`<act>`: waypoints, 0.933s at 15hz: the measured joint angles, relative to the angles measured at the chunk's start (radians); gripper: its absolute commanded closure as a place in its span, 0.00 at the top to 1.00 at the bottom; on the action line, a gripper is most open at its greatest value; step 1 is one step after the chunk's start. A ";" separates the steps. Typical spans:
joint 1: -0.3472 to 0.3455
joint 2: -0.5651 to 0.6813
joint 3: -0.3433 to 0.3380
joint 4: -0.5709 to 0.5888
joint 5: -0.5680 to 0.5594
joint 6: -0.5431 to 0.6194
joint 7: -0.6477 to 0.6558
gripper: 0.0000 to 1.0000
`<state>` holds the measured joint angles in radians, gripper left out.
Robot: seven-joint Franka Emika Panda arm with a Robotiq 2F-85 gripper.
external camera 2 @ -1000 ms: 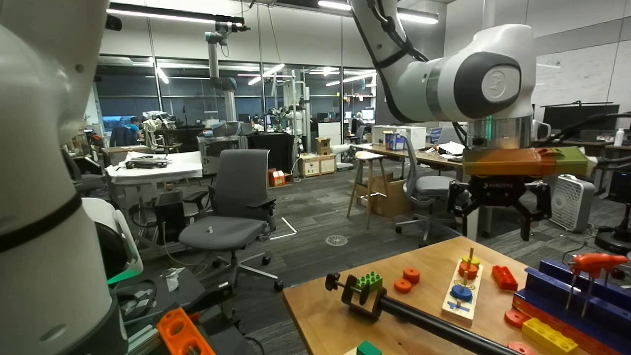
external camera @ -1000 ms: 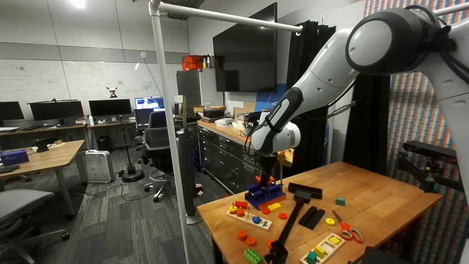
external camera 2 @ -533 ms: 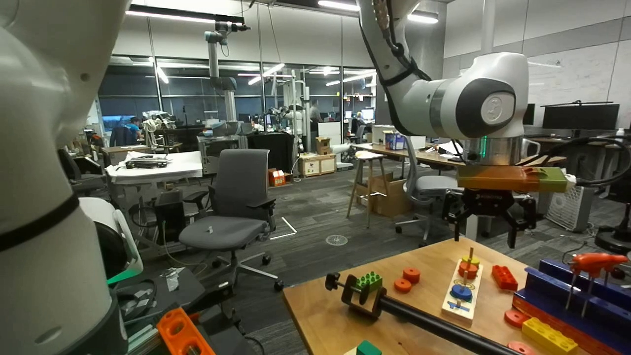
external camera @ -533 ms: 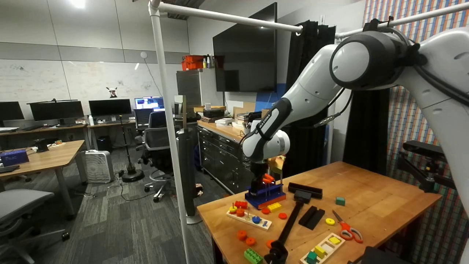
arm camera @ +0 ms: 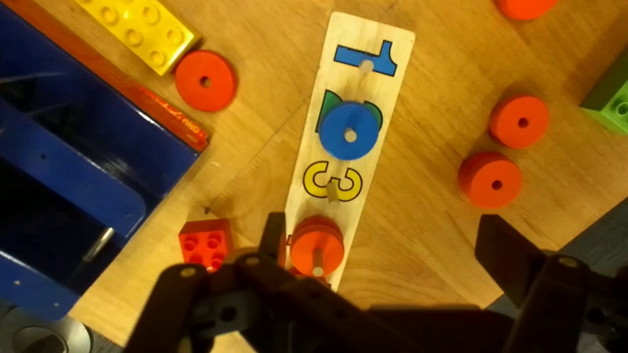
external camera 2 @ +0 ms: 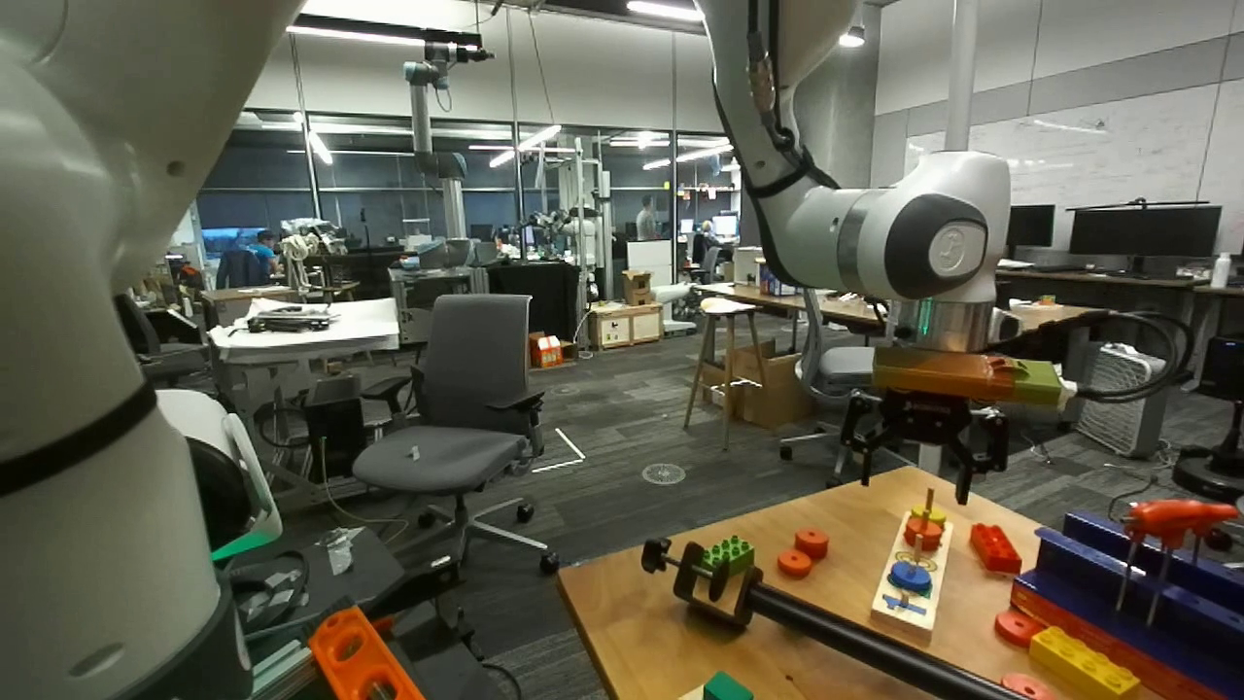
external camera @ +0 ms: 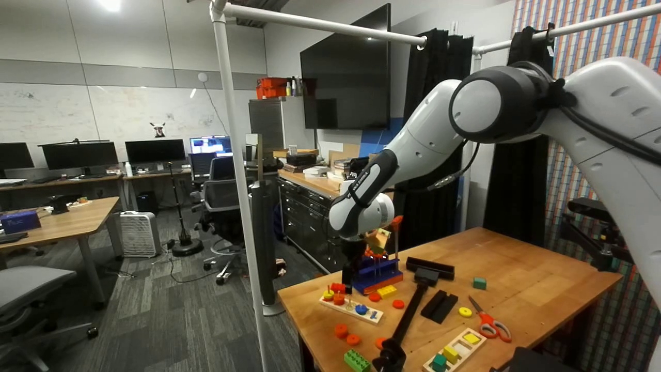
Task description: Remove the round orange blocks from the wooden board and put them on the table
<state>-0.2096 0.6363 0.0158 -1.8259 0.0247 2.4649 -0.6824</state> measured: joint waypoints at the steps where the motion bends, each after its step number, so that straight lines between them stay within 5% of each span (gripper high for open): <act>1: 0.000 0.021 0.000 0.020 -0.005 -0.005 0.011 1.00; 14: 0.023 0.221 -0.002 0.291 -0.099 -0.133 0.133 1.00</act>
<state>-0.1862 0.8569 0.0138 -1.5346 -0.0748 2.3323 -0.5491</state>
